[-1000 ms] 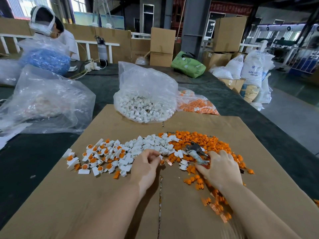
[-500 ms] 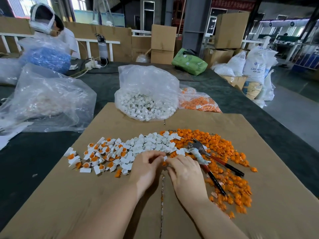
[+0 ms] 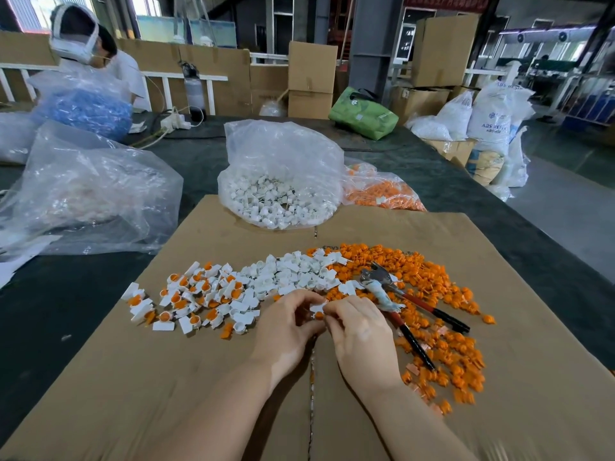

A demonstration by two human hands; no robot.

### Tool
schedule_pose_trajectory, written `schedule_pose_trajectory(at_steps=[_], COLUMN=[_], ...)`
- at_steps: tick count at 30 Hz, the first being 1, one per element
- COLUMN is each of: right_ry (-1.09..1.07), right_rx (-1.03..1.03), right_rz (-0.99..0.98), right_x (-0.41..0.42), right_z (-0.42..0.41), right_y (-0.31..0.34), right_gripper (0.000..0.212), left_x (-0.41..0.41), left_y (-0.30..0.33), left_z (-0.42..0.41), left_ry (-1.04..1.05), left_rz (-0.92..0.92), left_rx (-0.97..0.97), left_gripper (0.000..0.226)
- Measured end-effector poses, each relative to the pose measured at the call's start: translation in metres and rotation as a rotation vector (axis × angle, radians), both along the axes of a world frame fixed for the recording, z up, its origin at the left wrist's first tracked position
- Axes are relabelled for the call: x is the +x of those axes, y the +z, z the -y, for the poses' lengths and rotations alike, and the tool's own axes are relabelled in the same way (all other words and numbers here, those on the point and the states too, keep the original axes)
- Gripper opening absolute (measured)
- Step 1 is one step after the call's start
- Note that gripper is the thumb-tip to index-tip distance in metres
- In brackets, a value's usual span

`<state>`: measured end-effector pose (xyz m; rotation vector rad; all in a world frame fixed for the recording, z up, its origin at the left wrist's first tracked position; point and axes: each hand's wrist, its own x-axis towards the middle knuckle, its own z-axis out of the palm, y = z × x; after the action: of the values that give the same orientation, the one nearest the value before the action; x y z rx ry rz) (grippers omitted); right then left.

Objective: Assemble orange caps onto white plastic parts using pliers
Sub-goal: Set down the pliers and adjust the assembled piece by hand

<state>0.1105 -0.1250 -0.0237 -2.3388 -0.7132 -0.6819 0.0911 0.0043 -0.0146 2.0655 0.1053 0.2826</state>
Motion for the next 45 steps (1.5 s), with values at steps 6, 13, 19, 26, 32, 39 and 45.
schedule_pose_trajectory(at_steps=[6,13,19,26,32,39,45], right_ry=[0.005,-0.208,-0.399,-0.476,-0.487,-0.499,-0.48], right_rx=[-0.027,0.034,0.006,-0.022,-0.039,-0.066,-0.06], right_rz=[-0.002,0.008,-0.017,-0.014,-0.022,-0.032,-0.031], right_x=[-0.001,0.0,0.001,0.002,0.002,0.003,0.001], right_z=[0.0,0.001,0.0,-0.002,-0.002,-0.004,-0.004], right_y=[0.001,0.001,-0.004,-0.006,-0.007,-0.008,-0.006], right_gripper=[0.011,0.014,0.019,0.024,0.026,0.027,0.022], left_x=[0.001,-0.001,0.005,0.01,0.013,0.013,0.02], left_y=[-0.003,-0.002,0.011,0.012,0.01,0.006,-0.002], left_z=[0.001,0.002,-0.025,-0.066,-0.07,-0.051,-0.03], left_ry=[-0.003,0.134,0.265,0.49,0.53,0.414,0.224], left_rz=[-0.017,0.037,0.13,0.018,-0.108,0.102,-0.043], left_rx=[0.011,-0.055,0.135,0.566,0.564,0.552,0.775], left_gripper=[0.029,0.031,0.013,0.014,0.024,0.023,0.039])
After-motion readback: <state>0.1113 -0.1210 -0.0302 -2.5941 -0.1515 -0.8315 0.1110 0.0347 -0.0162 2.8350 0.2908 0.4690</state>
